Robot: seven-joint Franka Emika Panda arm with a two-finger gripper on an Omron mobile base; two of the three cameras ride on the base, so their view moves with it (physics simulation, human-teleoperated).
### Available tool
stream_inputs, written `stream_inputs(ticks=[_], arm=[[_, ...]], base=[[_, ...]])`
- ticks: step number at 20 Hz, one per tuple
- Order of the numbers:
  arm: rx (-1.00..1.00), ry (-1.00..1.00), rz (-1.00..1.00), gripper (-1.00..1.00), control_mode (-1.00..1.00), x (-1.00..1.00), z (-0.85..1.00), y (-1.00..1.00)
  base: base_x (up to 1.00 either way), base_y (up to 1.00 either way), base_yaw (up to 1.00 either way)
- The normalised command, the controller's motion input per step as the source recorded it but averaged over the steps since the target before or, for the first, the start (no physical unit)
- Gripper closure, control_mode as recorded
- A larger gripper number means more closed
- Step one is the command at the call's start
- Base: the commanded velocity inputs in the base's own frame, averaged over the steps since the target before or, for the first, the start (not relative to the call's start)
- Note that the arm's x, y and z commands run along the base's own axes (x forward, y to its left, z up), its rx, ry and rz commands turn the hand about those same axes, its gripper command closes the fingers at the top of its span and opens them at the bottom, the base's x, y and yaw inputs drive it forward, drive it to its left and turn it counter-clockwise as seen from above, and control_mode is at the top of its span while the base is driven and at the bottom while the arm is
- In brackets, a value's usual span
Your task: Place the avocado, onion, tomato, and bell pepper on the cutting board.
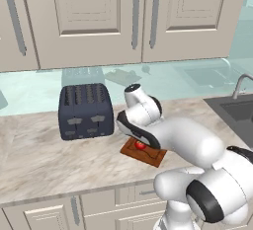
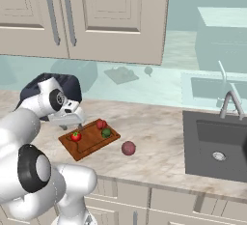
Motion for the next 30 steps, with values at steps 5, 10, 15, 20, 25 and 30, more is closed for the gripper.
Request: stream_inputs(ticks=[5,10,15,20,25,30], arm=[[0.0,0.0,-0.02,-1.0,-1.0,0.0,0.03,-0.28],[-0.02,0.0,-0.08,-1.0,-1.0,0.0,0.0,-0.32],[-0.01,0.02,-0.08,-1.0,-1.0,0.0,0.0,-0.32],[0.0,0.02,-0.09,-1.0,-1.0,0.0,0.0,-0.35],[0.0,0.03,-0.08,-1.0,-1.0,0.0,0.0,-0.33],[0.0,0.02,-0.07,-1.0,-1.0,0.0,0.0,-0.34]], base=[[0.0,0.0,0.0],[0.0,0.0,0.0],[0.0,0.0,0.0],[0.0,0.0,0.0],[0.0,0.0,0.0],[0.0,0.0,0.0]])
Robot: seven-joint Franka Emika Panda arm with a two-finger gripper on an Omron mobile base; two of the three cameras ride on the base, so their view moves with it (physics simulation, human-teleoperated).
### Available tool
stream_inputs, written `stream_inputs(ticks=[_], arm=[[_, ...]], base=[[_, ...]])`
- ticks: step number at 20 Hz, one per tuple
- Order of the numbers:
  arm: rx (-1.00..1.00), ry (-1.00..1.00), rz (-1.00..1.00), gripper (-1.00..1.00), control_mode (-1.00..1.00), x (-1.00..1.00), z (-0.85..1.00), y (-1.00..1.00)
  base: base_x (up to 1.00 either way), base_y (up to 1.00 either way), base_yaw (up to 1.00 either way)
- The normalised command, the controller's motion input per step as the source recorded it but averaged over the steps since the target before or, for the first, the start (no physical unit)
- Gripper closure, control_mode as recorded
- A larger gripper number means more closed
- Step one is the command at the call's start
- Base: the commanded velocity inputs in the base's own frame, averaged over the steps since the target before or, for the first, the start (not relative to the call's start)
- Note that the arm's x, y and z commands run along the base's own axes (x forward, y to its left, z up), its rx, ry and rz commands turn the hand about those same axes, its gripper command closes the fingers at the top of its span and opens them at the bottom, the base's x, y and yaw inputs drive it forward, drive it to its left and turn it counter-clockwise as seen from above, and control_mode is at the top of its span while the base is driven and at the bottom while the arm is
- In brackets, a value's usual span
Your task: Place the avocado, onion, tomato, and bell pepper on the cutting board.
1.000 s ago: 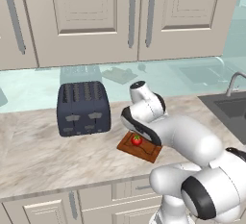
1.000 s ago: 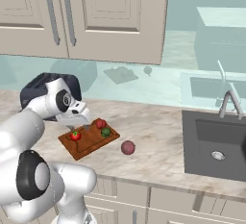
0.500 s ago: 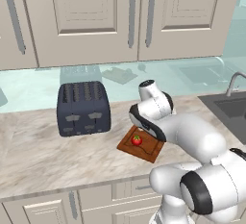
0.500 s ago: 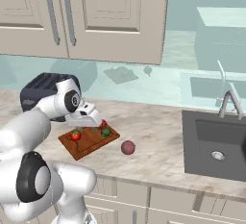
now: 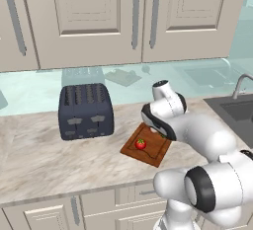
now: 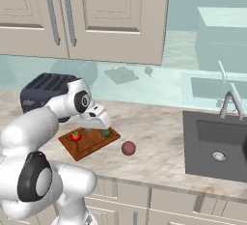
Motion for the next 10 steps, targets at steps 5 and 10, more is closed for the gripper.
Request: stream_inputs(ticks=[5,10], arm=[[0.0,0.01,-0.08,-1.0,-1.0,0.0,0.0,-0.33],[0.0,0.0,-0.07,-1.0,-1.0,-0.01,0.0,-0.32]], base=[[0.0,0.0,0.0],[0.0,0.0,0.0]])
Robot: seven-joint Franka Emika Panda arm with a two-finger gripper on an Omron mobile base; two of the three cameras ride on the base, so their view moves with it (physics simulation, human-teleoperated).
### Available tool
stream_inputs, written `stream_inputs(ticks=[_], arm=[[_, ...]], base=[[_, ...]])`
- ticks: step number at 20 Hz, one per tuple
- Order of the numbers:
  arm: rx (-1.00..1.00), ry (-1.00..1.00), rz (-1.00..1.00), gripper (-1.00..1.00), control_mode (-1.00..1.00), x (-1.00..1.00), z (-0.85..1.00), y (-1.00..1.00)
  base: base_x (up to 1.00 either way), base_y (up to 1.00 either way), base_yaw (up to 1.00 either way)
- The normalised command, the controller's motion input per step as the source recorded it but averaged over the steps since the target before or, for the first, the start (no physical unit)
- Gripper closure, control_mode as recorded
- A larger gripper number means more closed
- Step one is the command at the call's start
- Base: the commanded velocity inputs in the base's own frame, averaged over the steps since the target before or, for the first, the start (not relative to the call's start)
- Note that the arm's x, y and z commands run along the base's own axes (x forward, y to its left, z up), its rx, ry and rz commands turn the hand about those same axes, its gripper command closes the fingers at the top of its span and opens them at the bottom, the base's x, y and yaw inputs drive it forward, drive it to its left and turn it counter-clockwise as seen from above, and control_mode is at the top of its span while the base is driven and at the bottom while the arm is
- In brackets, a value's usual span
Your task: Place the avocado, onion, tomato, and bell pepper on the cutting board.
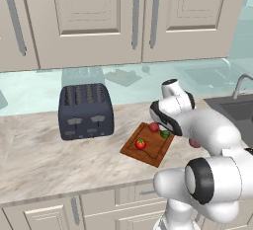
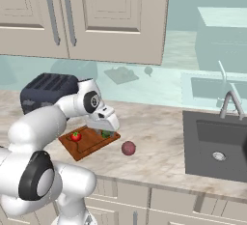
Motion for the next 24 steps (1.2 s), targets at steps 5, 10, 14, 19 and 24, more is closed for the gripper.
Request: stream_inputs(ticks=[5,10,14,19,24], arm=[[0.0,0.01,-0.06,-1.0,-1.0,-0.02,0.0,-0.29],[0.0,0.0,-0.05,-1.0,-1.0,-0.04,0.0,-0.31],[-0.01,0.0,-0.02,-1.0,-1.0,0.0,-0.01,-0.26],[0.0,-0.01,0.0,-1.0,-1.0,-0.01,-0.14,-0.14],[0.0,0.0,0.0,-1.0,-1.0,0.16,-0.21,0.0]], base=[[0.0,0.0,0.0],[0.0,0.0,0.0],[0.0,0.0,0.0],[0.0,0.0,0.0],[0.0,0.0,0.0]])
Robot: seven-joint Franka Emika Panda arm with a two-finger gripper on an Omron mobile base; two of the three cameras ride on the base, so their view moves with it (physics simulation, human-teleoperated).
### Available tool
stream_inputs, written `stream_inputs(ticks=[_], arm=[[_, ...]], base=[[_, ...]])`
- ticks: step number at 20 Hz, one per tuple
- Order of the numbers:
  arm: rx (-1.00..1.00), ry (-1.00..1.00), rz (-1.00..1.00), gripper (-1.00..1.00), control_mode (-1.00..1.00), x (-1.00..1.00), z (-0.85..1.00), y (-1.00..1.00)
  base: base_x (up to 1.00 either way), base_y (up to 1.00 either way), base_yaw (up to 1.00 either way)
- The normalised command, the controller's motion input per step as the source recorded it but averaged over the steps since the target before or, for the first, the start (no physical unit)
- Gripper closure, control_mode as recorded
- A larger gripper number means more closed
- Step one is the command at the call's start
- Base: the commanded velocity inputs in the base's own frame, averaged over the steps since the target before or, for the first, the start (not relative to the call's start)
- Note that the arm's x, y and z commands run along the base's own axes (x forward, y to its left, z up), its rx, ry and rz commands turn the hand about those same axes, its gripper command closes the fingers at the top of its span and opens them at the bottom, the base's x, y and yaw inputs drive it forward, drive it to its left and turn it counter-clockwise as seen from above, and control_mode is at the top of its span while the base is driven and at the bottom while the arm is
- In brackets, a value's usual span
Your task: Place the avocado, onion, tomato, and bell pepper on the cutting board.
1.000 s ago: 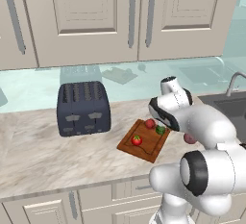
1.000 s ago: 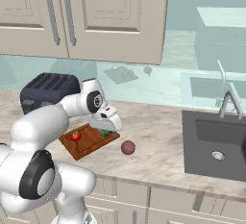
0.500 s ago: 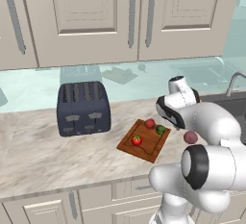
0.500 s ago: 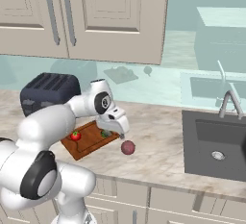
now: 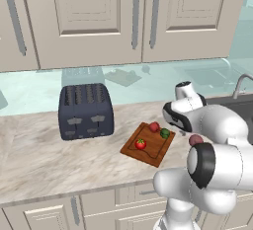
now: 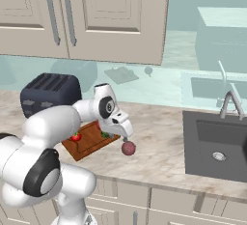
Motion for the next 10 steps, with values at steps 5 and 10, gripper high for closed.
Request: stream_inputs(ticks=[5,10], arm=[[0.01,0.0,0.0,-1.0,-1.0,0.24,-0.11,0.0],[0.01,0.0,0.0,-1.0,-1.0,0.25,-0.09,-0.11]], base=[[0.0,0.0,0.0],[0.0,0.0,0.0]])
